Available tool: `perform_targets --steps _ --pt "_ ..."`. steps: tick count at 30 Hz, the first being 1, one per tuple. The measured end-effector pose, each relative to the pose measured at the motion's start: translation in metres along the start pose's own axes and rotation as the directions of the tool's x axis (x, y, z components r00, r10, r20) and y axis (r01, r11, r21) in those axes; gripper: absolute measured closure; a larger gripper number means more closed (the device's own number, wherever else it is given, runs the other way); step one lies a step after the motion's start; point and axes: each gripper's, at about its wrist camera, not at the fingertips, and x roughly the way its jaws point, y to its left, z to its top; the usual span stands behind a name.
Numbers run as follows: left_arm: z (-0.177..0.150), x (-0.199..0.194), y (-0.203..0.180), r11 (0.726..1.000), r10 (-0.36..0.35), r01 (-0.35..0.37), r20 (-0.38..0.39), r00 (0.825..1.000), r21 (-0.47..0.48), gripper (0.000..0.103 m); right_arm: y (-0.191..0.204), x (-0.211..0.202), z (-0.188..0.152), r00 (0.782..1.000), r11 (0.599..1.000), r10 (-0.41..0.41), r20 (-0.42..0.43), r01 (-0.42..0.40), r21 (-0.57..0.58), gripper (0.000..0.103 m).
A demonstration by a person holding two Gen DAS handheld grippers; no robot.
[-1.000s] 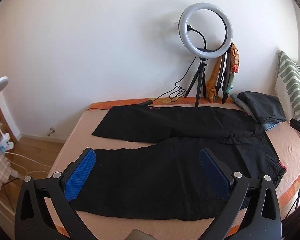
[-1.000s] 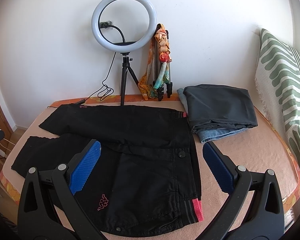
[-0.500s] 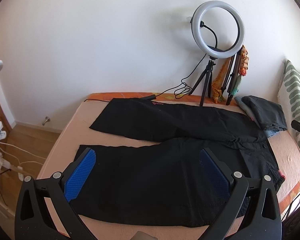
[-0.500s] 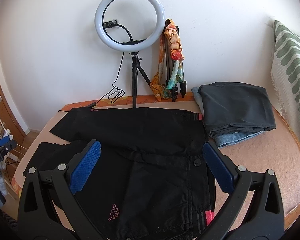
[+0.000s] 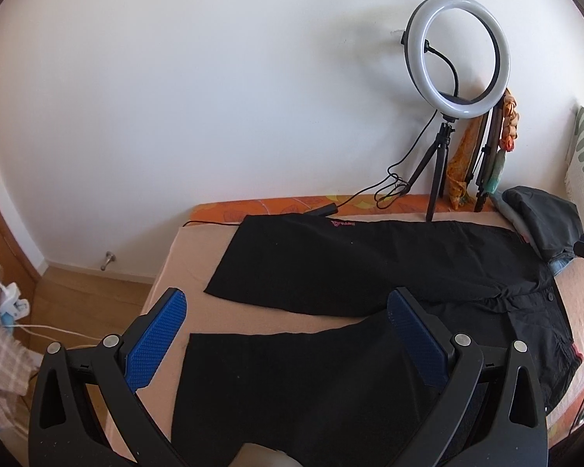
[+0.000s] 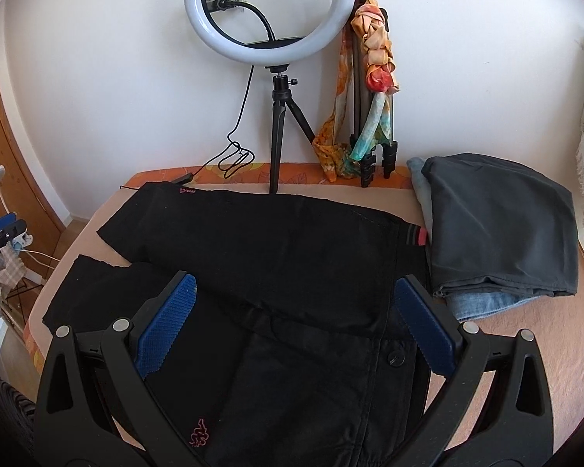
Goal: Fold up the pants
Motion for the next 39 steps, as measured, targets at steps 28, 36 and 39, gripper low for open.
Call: perform_targets --steps 28,36,39 --pt "0.041 0.196 -0.016 0.994 -0.107 0.102 -0.27 0.957 -0.03 0.009 0.007 0.263 0.07 0.954 0.904 -0.011 -0.298 -0.118 -0.41 0.01" --pt "0.021 0.238 -0.018 0.992 -0.12 0.101 -0.325 0.938 -0.073 0.01 -0.004 0.296 0.07 0.926 0.905 0.036 -0.377 -0.189 -0.38 0.01" --pt "0.018 0.246 -0.015 0.989 -0.137 0.107 -0.33 0.934 -0.107 0.01 -0.006 0.301 0.072 0.917 0.905 0.061 -0.395 -0.217 -0.365 0.01"
